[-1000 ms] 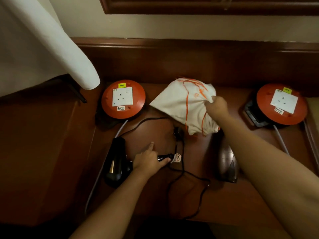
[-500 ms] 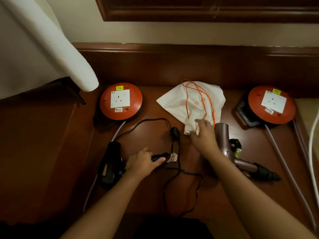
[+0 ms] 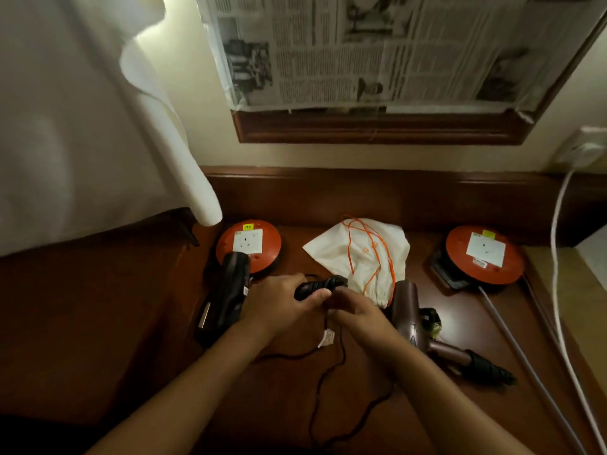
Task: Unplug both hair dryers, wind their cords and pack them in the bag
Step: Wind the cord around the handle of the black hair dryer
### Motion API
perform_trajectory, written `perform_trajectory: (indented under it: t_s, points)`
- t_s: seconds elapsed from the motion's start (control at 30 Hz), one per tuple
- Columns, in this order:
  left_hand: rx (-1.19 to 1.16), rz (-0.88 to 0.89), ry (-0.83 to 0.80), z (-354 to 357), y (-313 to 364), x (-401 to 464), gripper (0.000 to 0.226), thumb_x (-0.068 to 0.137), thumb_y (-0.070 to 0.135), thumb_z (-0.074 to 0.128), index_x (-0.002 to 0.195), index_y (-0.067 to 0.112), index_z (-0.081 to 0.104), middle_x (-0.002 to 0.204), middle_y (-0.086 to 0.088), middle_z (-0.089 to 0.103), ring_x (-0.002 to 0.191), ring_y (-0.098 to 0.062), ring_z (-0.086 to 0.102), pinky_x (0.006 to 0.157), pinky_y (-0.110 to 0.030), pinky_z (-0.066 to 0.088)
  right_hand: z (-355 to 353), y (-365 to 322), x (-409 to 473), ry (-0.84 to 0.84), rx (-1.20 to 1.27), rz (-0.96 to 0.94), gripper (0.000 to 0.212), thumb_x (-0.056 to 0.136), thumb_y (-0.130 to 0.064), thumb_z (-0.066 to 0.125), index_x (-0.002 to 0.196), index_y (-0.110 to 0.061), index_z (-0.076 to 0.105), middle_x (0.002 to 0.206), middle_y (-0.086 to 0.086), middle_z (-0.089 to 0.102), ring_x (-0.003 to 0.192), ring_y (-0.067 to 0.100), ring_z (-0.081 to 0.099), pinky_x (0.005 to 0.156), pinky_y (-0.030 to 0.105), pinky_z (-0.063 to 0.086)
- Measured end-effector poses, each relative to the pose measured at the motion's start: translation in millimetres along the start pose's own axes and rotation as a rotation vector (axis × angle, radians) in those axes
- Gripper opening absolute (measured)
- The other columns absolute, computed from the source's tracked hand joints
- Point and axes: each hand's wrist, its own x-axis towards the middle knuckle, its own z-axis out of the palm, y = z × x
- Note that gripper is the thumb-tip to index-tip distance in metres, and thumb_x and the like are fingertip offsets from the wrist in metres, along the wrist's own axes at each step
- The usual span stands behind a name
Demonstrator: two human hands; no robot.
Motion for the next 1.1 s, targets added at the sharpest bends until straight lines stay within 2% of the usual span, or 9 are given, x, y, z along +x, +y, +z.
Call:
perform_trajectory:
  t_s: [0.13,0.23,0.37,0.47,0.63,0.77,0.9,1.03,1.1]
  points:
    - [-0.009,0.104,0.162,-55.2,37.1,17.5,0.06,0.078,0.081,0.027,0.075,0.026,0.048,0.063,0.009,0.045,0.061,-0.012,0.049,0.054,-0.03,0.035,-16.9,-60.0,-18.6,0.072,-0.092,-0.174,0.016,0.097,-0.018,0.052,0.091,-0.015,0.066,0.061,-0.009,0.061,0.054,0.0,0.054,0.054,0.02,0.042]
    - [0.029,0.19,0.234,-94.3,62.9,27.4,0.068,0.077,0.083,0.02,0.083,0.024,0.052,0.071,0.009,0.053,0.066,-0.012,0.054,0.054,-0.028,0.04,-28.8,-92.4,-33.3,0.129,-0.07,-0.306,0.021,0.098,-0.018,0.047,0.083,-0.014,0.062,0.039,-0.01,0.046,0.035,0.001,0.039,0.041,0.016,0.031]
    - [0.067,0.293,0.145,-144.0,103.9,31.5,0.051,0.078,0.074,0.048,0.102,0.029,0.049,0.084,0.016,0.052,0.077,-0.005,0.054,0.064,-0.027,0.044,-49.4,-118.7,-48.0,0.167,0.067,-0.458,0.024,0.089,-0.033,0.051,0.075,-0.017,0.062,0.04,-0.009,0.035,0.034,0.007,0.028,0.04,0.019,0.023]
    - [0.101,0.345,0.132,-166.2,129.5,32.4,0.033,0.079,0.051,0.064,0.099,0.03,0.047,0.078,0.015,0.051,0.073,-0.006,0.054,0.065,-0.028,0.046,-66.5,-131.5,-57.1,0.118,0.116,-0.512,0.027,0.091,-0.034,0.053,0.074,-0.014,0.059,0.042,-0.004,0.031,0.035,0.009,0.026,0.04,0.017,0.023]
    - [0.201,0.307,0.299,-176.4,153.4,38.6,0.018,0.08,0.036,0.06,0.077,0.026,0.045,0.074,0.007,0.059,0.071,-0.015,0.058,0.06,-0.029,0.039,-89.1,-144.1,-64.1,0.074,0.173,-0.522,0.029,0.092,-0.03,0.053,0.072,-0.009,0.056,0.045,0.002,0.03,0.037,0.011,0.027,0.04,0.018,0.025]
    - [0.256,0.34,0.329,-183.5,167.2,42.8,0.018,0.08,0.039,0.059,0.077,0.029,0.044,0.073,0.011,0.054,0.069,-0.013,0.055,0.06,-0.028,0.036,-102.5,-148.1,-66.0,-0.1,0.341,-0.427,0.033,0.087,-0.034,0.06,0.079,-0.002,0.053,0.049,0.004,0.026,0.036,0.009,0.025,0.038,0.016,0.028]
    - [0.279,0.387,0.361,-193.1,178.8,47.7,0.019,0.082,0.039,0.059,0.078,0.031,0.042,0.07,0.012,0.049,0.062,-0.009,0.047,0.059,-0.028,0.039,-114.2,-152.3,-64.1,-0.298,0.49,-0.357,0.019,0.092,-0.025,0.055,0.087,-0.007,0.058,0.058,0.006,0.035,0.036,0.011,0.03,0.038,0.016,0.031]
    - [0.268,0.433,0.364,-199.7,186.7,50.9,0.019,0.083,0.037,0.06,0.078,0.031,0.043,0.063,0.013,0.044,0.057,-0.007,0.045,0.056,-0.027,0.04,-129.2,-162.8,-58.1,-0.299,0.36,-0.291,0.026,0.096,-0.03,0.049,0.08,-0.01,0.055,0.055,0.001,0.031,0.04,0.01,0.021,0.04,0.021,0.014]
    - [0.253,0.456,0.36,-202.2,188.8,51.7,0.018,0.081,0.038,0.058,0.076,0.031,0.042,0.062,0.013,0.045,0.056,-0.007,0.047,0.056,-0.03,0.047,-133.3,-167.5,-54.7,-0.241,0.27,-0.289,0.032,0.095,-0.033,0.048,0.075,-0.009,0.052,0.052,-0.002,0.028,0.04,0.009,0.02,0.041,0.022,0.013]
